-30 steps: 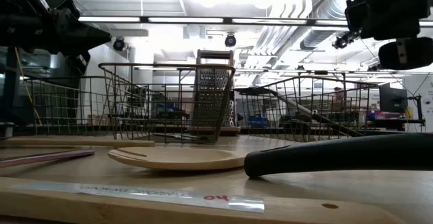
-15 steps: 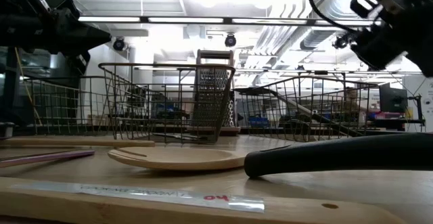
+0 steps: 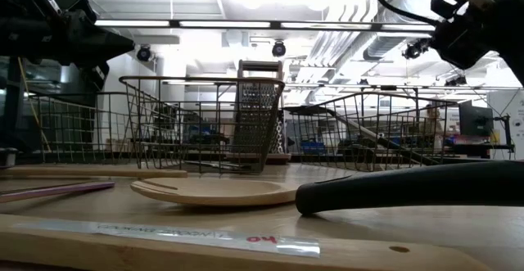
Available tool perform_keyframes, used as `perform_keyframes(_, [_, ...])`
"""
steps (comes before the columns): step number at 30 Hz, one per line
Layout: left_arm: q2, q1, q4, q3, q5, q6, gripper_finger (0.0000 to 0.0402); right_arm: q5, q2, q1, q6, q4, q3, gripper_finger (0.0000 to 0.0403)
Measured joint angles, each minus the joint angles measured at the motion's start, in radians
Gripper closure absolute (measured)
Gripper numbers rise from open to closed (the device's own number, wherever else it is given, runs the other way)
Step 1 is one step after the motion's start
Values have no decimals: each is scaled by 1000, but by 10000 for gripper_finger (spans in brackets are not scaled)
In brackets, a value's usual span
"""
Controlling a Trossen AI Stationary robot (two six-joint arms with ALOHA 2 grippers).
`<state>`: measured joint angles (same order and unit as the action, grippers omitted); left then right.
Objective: Pick & Place Kitchen Items
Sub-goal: Put the brown serving spoon into the left wire basket
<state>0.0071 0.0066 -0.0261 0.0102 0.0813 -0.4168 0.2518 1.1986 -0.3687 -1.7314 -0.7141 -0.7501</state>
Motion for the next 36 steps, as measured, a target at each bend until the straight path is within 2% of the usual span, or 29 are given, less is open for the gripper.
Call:
perform_keyframes(4, [0, 0, 0, 0, 0, 0, 387, 24, 24, -5, -27, -80, 1, 356])
perform_keyframes(10, [0, 0, 0, 0, 0, 0, 387, 6, 89, -36, -77, -138, 1, 276])
perform_keyframes(14, [0, 0, 0, 0, 0, 0, 387, -69, 142, -62, -133, -129, 1, 224])
perform_keyframes(17, [0, 0, 0, 0, 0, 0, 387, -133, 185, -92, -188, -113, 1, 201])
perform_keyframes(28, [0, 0, 0, 0, 0, 0, 387, -162, 251, -211, -356, -90, 1, 206])
perform_keyframes(36, [0, 0, 0, 0, 0, 0, 387, -201, 250, -241, -389, -100, 1, 207])
